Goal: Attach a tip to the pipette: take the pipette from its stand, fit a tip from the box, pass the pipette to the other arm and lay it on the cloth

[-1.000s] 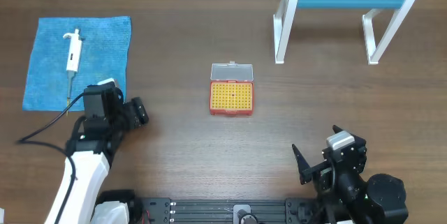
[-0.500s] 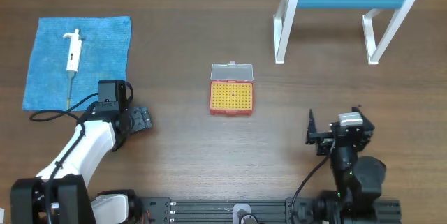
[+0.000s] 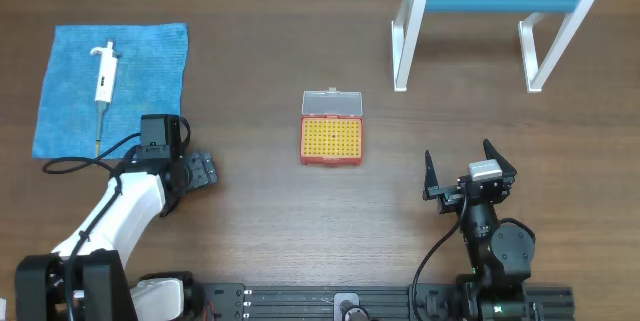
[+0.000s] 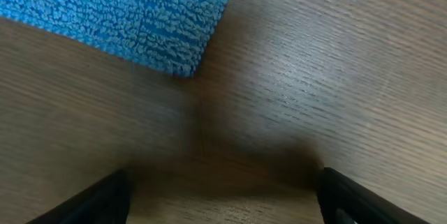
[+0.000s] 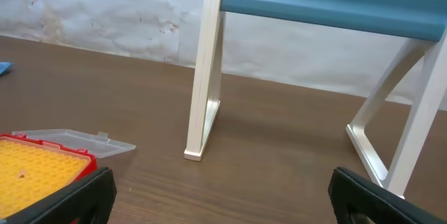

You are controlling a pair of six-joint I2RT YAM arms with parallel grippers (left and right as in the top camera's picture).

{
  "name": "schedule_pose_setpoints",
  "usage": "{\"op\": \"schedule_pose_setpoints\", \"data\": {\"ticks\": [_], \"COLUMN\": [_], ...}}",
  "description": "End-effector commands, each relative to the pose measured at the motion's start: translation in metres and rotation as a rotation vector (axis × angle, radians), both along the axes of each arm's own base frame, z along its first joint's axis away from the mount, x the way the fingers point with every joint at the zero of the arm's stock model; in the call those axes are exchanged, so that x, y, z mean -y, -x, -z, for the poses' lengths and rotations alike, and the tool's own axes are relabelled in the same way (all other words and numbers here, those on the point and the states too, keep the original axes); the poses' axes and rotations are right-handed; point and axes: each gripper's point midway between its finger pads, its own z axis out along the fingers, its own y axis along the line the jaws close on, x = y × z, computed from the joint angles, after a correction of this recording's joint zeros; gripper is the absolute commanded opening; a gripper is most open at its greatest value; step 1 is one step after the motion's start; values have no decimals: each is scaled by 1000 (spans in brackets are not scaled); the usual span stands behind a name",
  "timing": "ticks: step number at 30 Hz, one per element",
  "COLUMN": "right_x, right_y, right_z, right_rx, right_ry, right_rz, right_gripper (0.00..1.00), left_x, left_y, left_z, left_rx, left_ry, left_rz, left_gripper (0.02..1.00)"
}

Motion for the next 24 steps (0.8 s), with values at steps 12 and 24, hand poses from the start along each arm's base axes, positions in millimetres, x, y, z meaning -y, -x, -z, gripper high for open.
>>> {"op": "schedule_pose_setpoints", "data": {"ticks": [12, 24], "right_x": [0, 0], "right_y": [0, 0], "right_z": [2, 2], "right_rx": [-1, -1], "right_ry": [-15, -15], "right_rz": [2, 2], "right_gripper": [976, 976], "left_x": [4, 2], "left_y": [2, 29], "left_z": [-19, -260], "left_rx": [92, 1117], "left_ry": [16, -86], "left_rz": [1, -8], "left_gripper": [853, 853]}}
